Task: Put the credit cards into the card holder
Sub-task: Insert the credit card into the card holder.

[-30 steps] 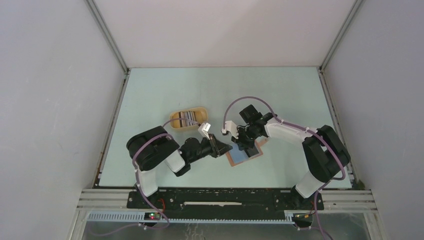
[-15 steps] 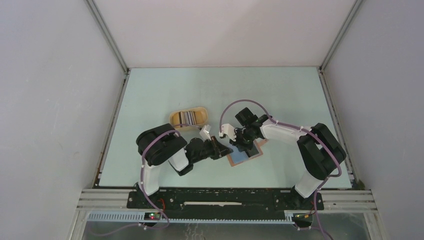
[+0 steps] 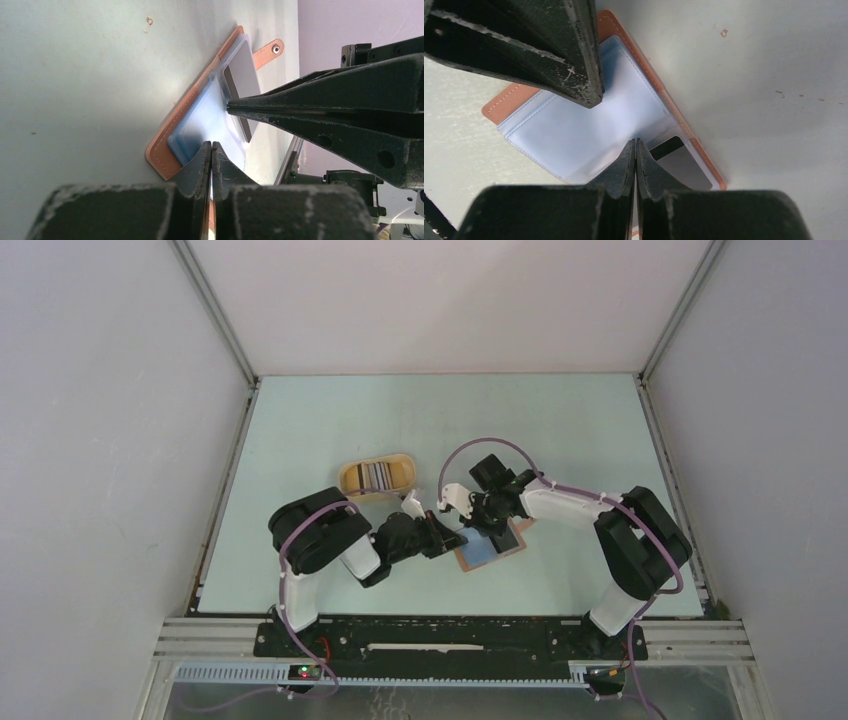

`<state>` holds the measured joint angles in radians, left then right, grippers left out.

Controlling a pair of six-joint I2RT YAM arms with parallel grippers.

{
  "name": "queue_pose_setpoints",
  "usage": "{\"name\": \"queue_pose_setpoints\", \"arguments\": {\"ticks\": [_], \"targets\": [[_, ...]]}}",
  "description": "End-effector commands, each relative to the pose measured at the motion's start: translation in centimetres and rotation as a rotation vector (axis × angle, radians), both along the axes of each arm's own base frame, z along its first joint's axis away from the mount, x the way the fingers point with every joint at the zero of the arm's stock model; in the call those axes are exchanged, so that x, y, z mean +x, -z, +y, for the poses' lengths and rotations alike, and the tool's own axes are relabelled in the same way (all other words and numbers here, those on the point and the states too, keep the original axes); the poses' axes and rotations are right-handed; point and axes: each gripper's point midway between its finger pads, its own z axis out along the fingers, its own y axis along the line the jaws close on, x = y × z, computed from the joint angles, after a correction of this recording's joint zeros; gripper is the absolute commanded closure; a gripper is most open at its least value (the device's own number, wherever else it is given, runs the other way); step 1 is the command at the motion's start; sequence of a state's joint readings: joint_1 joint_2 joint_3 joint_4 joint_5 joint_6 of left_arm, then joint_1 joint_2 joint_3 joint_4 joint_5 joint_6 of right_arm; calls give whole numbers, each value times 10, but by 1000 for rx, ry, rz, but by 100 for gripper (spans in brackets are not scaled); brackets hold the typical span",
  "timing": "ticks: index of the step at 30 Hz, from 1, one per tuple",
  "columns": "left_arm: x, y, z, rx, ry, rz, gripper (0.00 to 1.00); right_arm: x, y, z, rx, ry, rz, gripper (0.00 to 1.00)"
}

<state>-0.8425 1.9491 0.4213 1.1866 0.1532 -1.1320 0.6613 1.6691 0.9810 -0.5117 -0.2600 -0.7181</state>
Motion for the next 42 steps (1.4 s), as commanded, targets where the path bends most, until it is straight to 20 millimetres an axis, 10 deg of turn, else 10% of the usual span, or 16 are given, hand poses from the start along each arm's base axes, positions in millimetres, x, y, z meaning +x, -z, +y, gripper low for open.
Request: {"name": "queue_pose_setpoints", "arguments": {"ticks": [1,18,36,42], "targets": [[0,15,6,73,-24,26,95,27,-17,-4,-4,72,-100,92],[1,9,3,51,-16,10,94,-2,-30,15,116,-32,1,89],[1,9,4,48,-16,5,94,11,-9,-20,-63,-11,-14,89],[2,8,4,46,-15,2,94,-13,-19,-8,20,-113,59,89]]}}
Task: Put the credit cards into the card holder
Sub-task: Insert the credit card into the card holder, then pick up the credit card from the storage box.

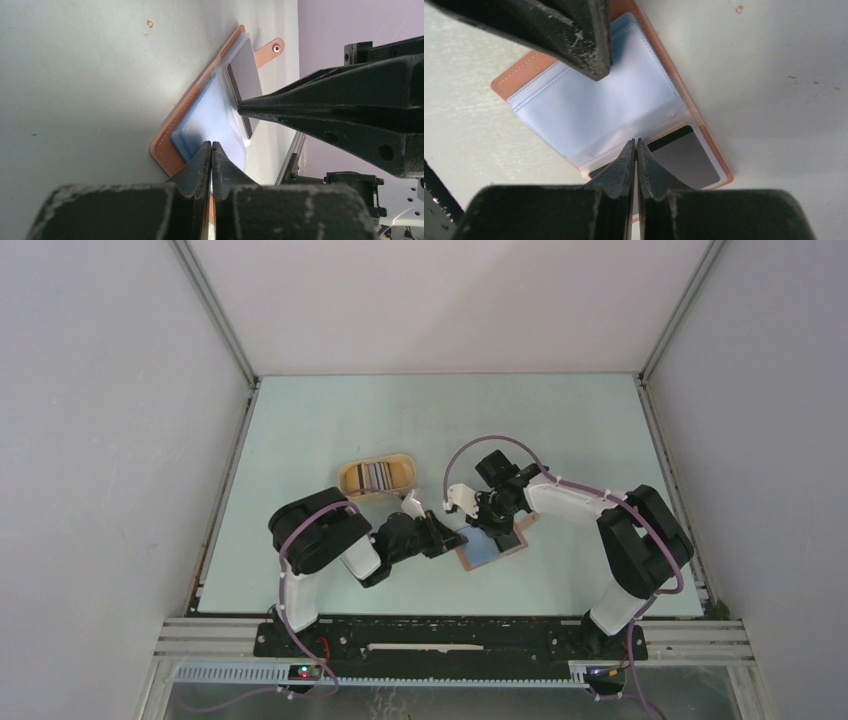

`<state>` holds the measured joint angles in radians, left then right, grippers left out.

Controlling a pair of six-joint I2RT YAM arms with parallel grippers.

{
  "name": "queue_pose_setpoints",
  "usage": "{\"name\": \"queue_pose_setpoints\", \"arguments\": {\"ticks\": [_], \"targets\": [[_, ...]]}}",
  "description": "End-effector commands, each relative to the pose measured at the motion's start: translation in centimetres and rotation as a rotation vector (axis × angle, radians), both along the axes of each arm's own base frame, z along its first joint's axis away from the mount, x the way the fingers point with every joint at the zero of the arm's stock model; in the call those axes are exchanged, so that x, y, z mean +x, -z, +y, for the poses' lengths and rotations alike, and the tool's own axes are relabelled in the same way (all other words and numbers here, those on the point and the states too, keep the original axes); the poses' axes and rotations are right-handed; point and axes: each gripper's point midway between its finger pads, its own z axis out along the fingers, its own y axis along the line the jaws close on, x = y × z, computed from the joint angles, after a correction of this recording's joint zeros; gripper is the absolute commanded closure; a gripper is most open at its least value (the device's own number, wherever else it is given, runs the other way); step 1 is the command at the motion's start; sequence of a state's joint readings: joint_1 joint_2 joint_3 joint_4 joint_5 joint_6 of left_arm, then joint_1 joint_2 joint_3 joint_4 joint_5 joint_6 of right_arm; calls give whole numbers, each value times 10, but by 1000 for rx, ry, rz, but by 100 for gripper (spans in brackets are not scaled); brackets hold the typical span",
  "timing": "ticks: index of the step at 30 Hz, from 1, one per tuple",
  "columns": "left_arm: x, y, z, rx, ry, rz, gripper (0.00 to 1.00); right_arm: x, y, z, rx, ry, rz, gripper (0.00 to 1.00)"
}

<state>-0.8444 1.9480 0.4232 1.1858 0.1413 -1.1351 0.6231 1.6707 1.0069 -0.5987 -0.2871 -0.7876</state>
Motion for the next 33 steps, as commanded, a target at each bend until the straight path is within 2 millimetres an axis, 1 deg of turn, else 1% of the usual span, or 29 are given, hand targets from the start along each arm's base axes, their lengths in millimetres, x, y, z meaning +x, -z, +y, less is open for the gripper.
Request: {"name": "queue_pose_setpoints", "arguments": {"ticks": [1,5,9,11,13,18,22,24,25,27,28,31,33], "targets": [[0,8,3,43,-5,3,94,-15,-17,7,51,-97,32,89],[0,7,3,40,-4,2,94,-18,-13,5,29,-121,40,89],[0,6,3,34,-2,-2,93,-7,-5,-3,-21,-71,17,89],[1,3,3,22,-3,-10,92,-2,-7,-6,-21,-44,14,89],[0,-3,2,0,5,-24,90,-2,-12,-4,10,-35,23,89],[0,-30,-5,-61,47,-101,86,-5,-46,7,136,-39,10,87],[-1,-57,-3,-61,68,-198,82,-2,-76,9,230,-17,-34,85],[0,-68,2,-32,71,-257,81,-1,-90,8,278,-2,-56,84],[0,-78,4,-26,71,-293,81,0,-98,7,300,9,-66,83],[1,-90,10,8,66,-351,80,3,-115,4,348,28,-98,82],[1,-92,15,41,64,-374,80,4,-124,2,372,40,-116,81],[6,-109,32,124,26,-469,79,6,-152,-3,440,64,-183,79],[8,-124,45,181,-4,-534,79,7,-171,-7,485,91,-225,75]]}}
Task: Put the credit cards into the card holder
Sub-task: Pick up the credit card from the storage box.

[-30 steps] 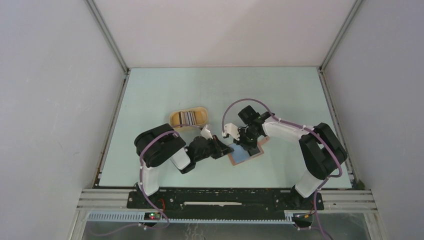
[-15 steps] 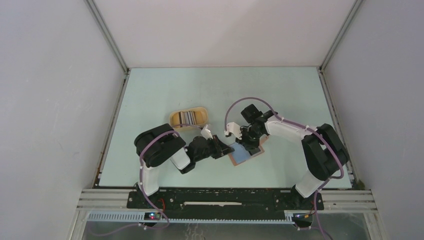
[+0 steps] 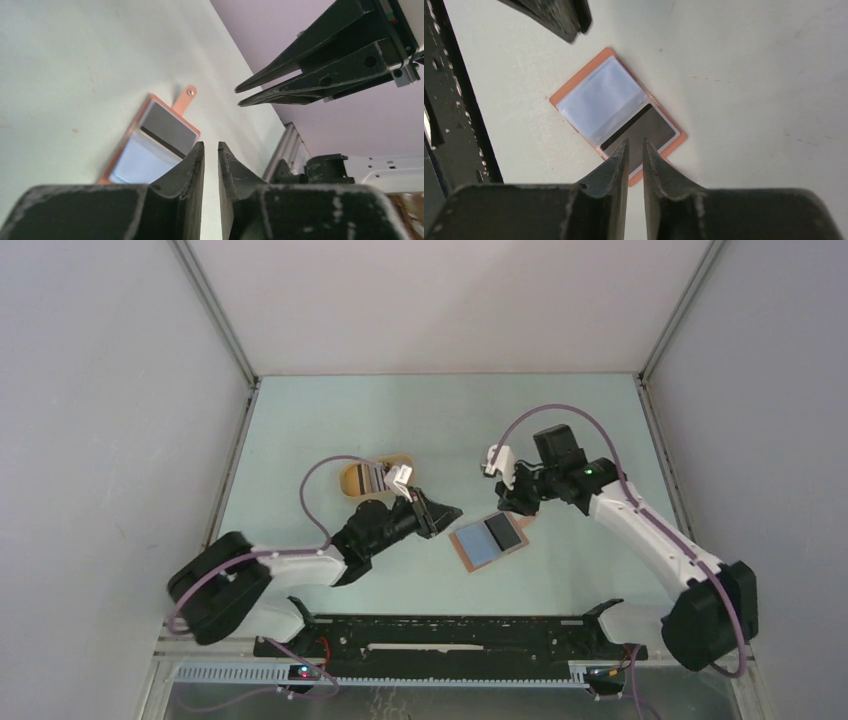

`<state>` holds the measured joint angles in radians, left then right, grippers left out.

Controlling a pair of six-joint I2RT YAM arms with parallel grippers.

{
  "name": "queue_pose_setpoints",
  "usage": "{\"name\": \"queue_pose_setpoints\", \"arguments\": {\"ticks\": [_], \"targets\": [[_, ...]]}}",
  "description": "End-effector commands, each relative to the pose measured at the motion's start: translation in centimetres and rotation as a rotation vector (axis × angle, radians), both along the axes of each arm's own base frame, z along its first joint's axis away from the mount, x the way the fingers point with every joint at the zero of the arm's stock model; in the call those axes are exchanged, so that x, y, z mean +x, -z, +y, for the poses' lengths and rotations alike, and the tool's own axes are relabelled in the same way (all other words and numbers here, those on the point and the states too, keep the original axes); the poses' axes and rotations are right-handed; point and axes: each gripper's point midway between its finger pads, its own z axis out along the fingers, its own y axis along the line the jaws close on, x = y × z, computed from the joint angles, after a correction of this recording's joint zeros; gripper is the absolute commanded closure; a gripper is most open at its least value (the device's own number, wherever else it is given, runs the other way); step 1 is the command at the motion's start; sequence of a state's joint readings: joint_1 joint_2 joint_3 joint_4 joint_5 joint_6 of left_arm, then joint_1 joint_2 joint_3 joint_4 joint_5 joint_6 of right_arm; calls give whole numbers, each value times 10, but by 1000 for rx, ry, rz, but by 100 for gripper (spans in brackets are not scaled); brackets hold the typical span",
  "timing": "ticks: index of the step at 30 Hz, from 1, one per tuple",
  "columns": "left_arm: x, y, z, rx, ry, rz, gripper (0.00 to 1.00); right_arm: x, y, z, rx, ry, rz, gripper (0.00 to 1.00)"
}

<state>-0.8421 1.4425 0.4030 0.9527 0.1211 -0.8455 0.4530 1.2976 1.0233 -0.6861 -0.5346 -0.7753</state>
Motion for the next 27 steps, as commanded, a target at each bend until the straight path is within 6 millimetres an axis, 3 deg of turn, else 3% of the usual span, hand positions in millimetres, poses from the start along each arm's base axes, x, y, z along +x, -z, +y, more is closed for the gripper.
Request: {"name": "queue_pose_setpoints", "arguments": {"ticks": [1,4,5,7,9,10,14,21,27], "targets": [[8,-7,41,212,-122,-168,78,4,-61,2,166,47,-110,68],[11,-35,64,253,-195,-277,76,5,-69,-4,236,108,-71,29],[12,-43,72,260,-225,-306,68,1,-65,-4,258,117,-10,21],[14,-57,87,257,-285,-349,43,-8,-52,-6,291,111,145,20],[16,-59,101,246,-351,-349,6,-11,-41,-9,316,132,282,23],[18,-59,106,235,-382,-342,1,-12,-35,-11,324,145,336,25],[16,-53,108,233,-366,-342,0,-5,-6,-22,297,261,493,26],[5,-28,93,178,-277,-323,2,16,52,-47,108,408,556,28],[0,-18,81,164,-216,-325,4,14,77,-50,50,420,668,35]]}}
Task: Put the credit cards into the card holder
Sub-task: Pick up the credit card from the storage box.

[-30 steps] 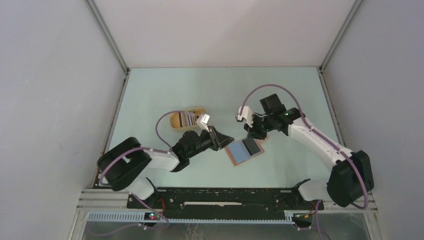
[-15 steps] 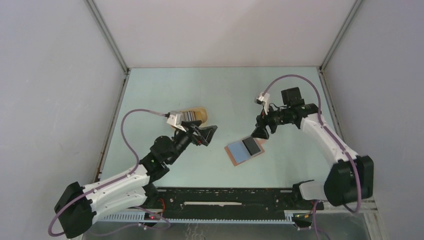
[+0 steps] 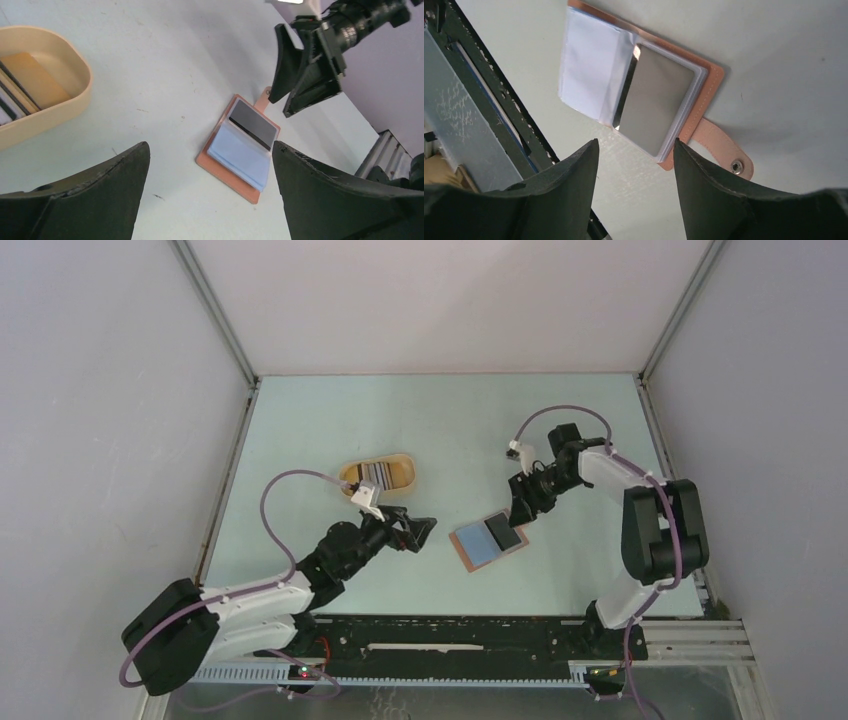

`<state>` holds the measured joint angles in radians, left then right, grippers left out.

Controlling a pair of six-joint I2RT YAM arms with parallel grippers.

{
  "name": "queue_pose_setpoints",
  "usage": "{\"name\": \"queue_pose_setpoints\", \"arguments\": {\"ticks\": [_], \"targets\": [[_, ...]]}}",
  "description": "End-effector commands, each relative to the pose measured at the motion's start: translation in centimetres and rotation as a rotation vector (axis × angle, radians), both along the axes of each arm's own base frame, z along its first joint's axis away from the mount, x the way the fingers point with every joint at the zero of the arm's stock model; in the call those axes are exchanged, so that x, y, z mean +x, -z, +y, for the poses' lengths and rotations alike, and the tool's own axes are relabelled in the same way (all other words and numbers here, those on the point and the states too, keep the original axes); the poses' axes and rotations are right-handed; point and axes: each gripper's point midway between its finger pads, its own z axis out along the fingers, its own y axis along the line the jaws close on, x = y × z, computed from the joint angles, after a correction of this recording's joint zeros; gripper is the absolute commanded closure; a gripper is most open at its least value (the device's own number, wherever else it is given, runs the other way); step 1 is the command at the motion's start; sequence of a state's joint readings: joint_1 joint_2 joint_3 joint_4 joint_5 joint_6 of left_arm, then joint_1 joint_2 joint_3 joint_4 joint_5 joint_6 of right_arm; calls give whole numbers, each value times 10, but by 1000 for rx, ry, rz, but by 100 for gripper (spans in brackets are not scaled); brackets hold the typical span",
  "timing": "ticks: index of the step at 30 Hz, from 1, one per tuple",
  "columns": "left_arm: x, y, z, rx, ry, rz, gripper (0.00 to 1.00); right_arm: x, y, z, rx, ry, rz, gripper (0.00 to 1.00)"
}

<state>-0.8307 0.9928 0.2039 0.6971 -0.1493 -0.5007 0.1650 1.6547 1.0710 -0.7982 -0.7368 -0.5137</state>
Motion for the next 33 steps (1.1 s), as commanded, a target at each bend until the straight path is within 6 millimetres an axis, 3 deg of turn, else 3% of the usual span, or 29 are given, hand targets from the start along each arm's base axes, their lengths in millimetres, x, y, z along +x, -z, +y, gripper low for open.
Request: {"name": "queue_pose_setpoints", "arguments": {"ticks": [1,10,24,33], "targets": [[-2,-19,-10,-75,49,-62,4,2,5,-3,-30,12,54,36],[-3,-17,-6,-88,34,-59,4,-3,16,0,-14,11,151,43],[-3,-17,-7,-88,36,-56,4,-7,30,0,-28,19,228,43],[-3,-17,-7,-90,38,-56,4,-14,15,14,62,-4,269,45]]}}
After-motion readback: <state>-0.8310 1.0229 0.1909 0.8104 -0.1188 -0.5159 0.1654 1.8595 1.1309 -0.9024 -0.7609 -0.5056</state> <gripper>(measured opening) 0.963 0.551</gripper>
